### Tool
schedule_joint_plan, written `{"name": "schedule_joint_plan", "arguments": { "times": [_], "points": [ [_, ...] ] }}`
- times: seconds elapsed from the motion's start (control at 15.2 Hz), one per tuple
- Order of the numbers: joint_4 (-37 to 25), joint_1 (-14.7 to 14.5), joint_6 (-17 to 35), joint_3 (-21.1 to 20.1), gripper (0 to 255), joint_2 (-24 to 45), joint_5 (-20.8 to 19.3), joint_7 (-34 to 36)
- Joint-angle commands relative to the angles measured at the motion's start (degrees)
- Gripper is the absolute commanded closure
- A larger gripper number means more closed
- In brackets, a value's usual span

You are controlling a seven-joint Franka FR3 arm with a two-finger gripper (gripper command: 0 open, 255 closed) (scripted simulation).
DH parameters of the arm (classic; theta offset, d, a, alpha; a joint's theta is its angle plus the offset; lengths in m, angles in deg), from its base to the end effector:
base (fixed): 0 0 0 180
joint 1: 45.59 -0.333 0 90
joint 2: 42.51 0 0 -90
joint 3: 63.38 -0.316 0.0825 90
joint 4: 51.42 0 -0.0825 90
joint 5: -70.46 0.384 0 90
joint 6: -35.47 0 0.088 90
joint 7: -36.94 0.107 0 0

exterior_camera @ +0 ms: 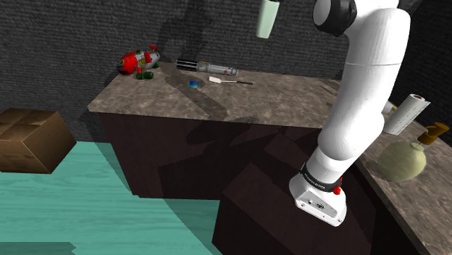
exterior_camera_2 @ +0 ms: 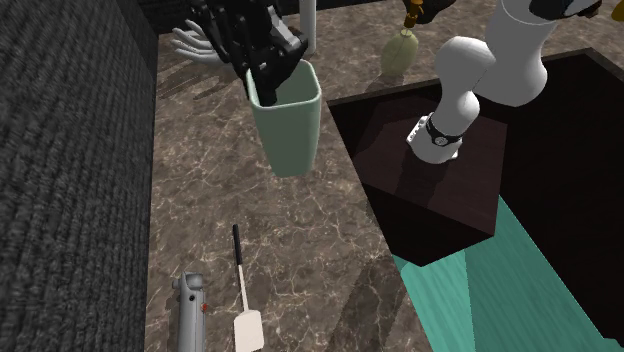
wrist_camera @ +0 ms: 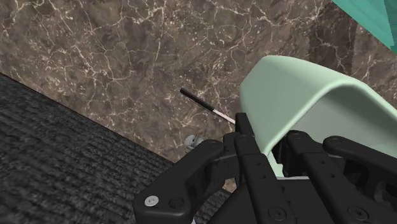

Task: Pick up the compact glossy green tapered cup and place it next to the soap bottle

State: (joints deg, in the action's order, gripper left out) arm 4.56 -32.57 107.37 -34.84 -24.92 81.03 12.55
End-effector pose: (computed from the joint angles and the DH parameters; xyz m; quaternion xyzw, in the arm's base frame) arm 0.5000 -0.3235 0.7034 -0.9937 0.1106 -0.0090 0.0123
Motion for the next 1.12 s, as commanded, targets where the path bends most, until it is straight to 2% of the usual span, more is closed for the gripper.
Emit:
{"name": "schedule_joint_plan", "arguments": {
  "times": [0.0,0.2,0.46,1.06],
  "points": [
    [9.6,-2.7,3.3,0.6,255,-6.9,-3.4,-0.2],
    [19.7,-4.3,5.9,0.5,255,-15.3,-7.7,-0.1],
    [29.8,-4.7,7.5,-0.1,255,-25.1,-12.4,0.1],
    [45.0,-1.5,6.1,-1.5,255,-43.4,-20.5,-1.3]
  ]
}}
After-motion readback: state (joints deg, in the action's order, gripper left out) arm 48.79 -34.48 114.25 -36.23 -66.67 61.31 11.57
